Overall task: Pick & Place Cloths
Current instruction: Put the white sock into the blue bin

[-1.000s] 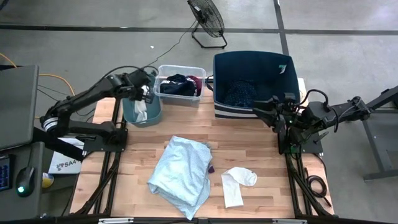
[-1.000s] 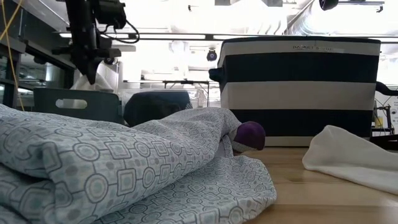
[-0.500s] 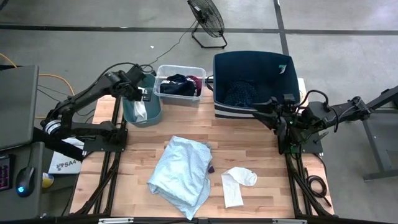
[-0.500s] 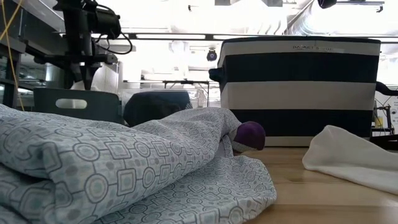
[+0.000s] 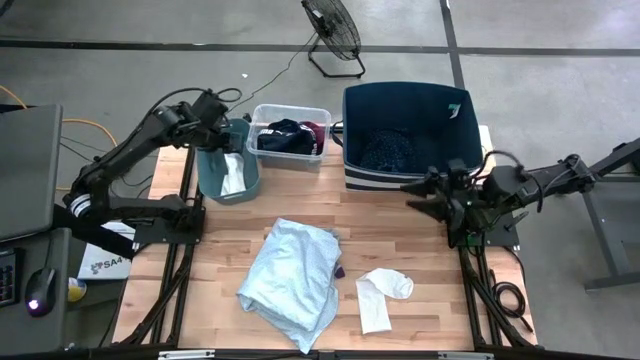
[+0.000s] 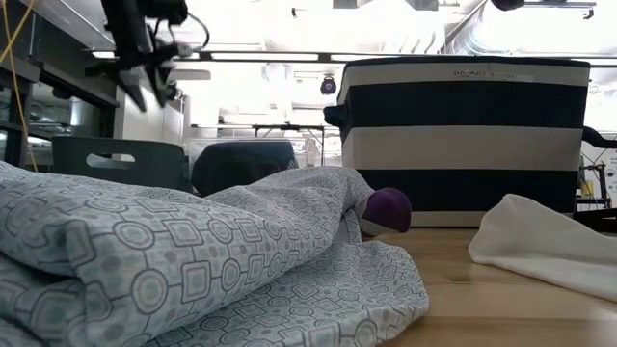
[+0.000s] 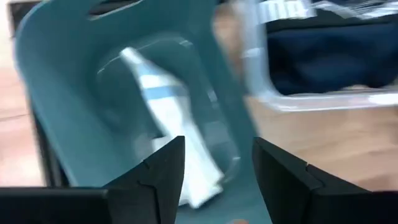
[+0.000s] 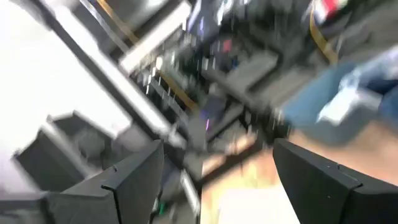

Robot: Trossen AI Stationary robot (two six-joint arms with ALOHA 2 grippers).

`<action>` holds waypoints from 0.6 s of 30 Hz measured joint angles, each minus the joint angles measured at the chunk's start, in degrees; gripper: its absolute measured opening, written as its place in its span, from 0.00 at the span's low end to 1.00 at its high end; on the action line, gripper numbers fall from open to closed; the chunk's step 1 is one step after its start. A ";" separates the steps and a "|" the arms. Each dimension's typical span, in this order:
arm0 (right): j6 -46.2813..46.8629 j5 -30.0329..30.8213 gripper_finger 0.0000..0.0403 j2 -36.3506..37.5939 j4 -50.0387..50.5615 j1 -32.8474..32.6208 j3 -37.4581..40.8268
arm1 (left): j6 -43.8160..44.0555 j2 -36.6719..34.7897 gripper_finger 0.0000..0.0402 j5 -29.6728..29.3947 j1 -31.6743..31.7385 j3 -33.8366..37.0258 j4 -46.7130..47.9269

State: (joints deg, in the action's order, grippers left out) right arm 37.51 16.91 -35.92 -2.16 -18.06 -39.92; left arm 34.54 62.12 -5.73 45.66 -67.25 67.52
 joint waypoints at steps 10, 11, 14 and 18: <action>7.24 -6.93 0.73 -6.34 12.57 -8.62 0.00 | 3.72 -5.22 0.36 -0.88 -15.85 -1.52 -5.61; 6.56 -7.06 0.73 -7.74 12.45 -9.72 0.00 | 4.53 -5.44 0.35 -1.14 -17.79 -1.52 -5.98; 3.85 -8.07 0.73 -12.06 13.90 -12.70 0.00 | 6.16 -5.66 0.33 -2.83 -23.72 -1.52 -8.27; 2.87 -8.33 0.73 -18.35 19.69 -15.05 0.00 | 8.09 -5.31 0.32 -6.30 -30.57 -1.52 -11.49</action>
State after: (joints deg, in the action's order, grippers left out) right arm 40.38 8.58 -54.27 17.53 -33.10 -39.92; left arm 42.63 56.81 -12.03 15.09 -68.77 56.02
